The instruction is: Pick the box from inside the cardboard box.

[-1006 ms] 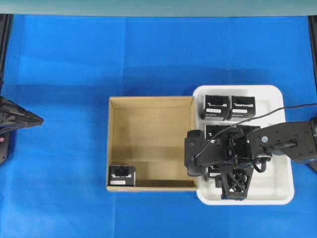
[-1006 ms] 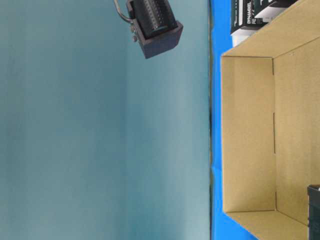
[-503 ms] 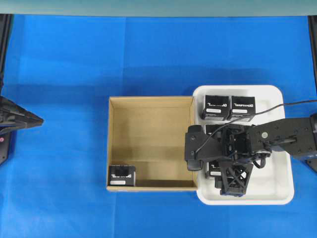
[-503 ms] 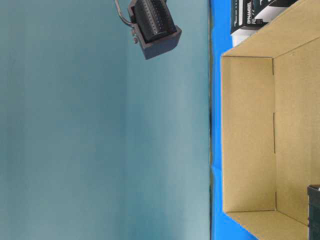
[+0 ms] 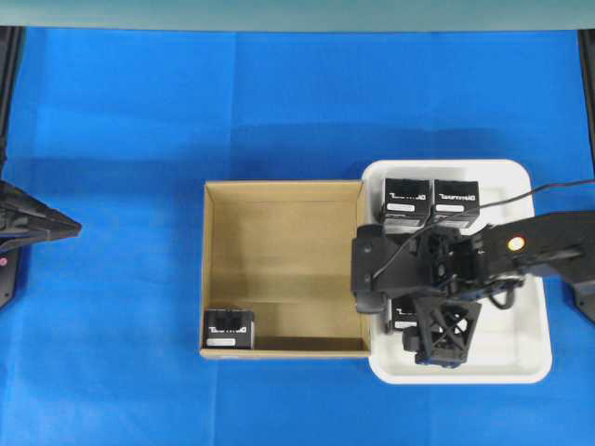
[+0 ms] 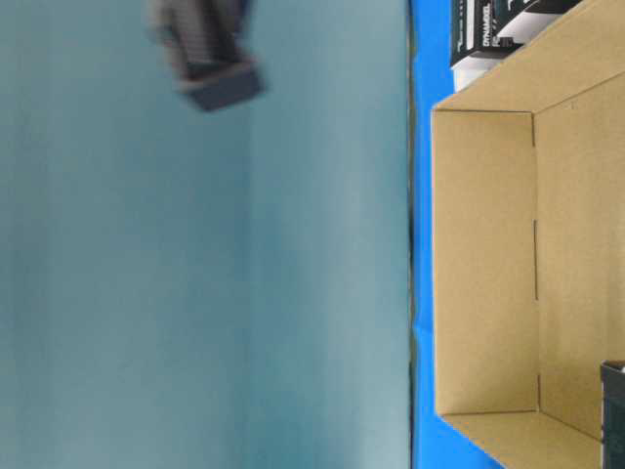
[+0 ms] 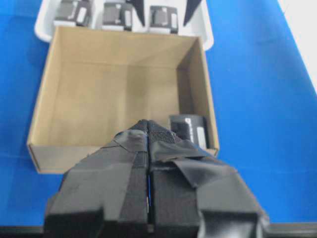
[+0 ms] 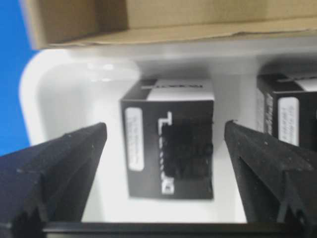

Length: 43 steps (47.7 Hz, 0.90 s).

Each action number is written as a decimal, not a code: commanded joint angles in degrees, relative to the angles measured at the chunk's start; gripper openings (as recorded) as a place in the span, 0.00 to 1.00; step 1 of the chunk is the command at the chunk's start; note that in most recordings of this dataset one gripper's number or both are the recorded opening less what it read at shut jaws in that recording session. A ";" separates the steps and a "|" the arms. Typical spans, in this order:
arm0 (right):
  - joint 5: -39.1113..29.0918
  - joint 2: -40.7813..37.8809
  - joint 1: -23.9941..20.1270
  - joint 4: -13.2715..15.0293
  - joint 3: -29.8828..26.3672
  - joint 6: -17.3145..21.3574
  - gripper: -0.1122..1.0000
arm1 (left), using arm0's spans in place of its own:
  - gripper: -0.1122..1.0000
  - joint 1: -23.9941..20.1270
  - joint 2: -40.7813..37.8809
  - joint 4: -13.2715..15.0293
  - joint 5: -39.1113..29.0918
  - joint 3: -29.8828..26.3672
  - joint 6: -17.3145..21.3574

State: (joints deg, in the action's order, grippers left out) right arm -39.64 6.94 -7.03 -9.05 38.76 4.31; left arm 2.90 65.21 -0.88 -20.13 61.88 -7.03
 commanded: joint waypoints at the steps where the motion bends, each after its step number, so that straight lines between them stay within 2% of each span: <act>1: -2.02 2.72 0.70 0.09 -1.58 0.44 0.97 | 0.04 0.18 -0.62 -0.09 0.26 -1.76 0.00; 19: -8.53 15.03 5.27 0.79 -4.57 2.29 0.97 | 0.04 0.26 -0.62 -0.18 0.53 -1.85 0.00; 43: -8.53 27.25 6.42 1.23 -2.37 2.46 0.97 | 0.04 0.26 -0.70 -0.09 0.53 -1.76 0.35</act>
State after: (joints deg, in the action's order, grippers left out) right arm -48.43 32.87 -0.62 -7.91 36.30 6.59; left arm 3.08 65.21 -0.88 -20.04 61.79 -6.86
